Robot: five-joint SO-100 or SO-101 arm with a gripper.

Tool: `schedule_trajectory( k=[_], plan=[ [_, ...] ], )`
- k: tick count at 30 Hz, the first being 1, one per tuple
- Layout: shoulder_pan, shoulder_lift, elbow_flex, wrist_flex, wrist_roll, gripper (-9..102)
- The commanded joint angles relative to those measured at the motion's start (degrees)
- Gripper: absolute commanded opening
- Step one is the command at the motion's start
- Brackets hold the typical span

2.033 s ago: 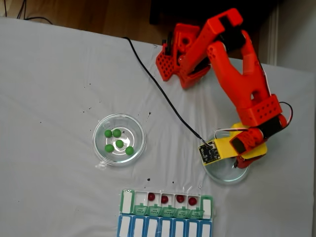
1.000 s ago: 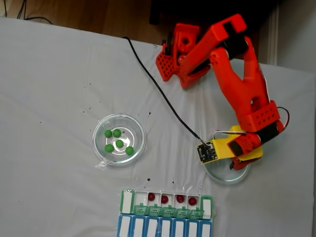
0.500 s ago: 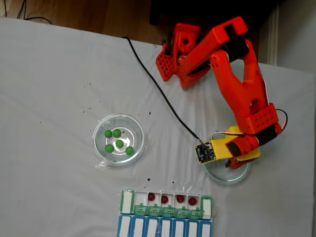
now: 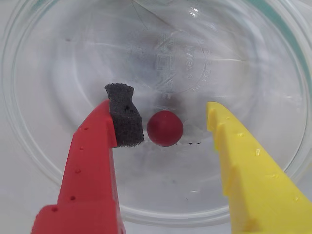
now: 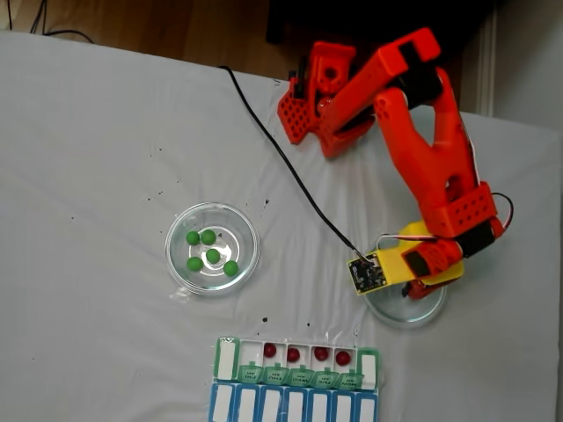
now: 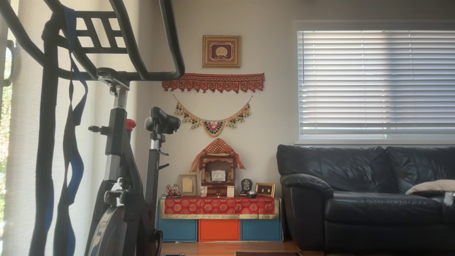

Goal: Sort medicines into box.

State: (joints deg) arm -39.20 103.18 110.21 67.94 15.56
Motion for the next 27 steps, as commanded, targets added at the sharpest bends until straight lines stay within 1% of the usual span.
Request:
schedule_trajectory(
  k=[1, 14, 19, 27],
  plan=[
    [-1.76, 4.39, -0.62, 0.79, 0.26, 24],
    [-0.88, 2.64, -2.55, 3.08, 0.79, 22],
    [-0.62, 2.46, -4.92, 5.45, 0.79, 22],
    [0.18, 1.49, -5.89, 6.15, 0.70, 22]
  ],
)
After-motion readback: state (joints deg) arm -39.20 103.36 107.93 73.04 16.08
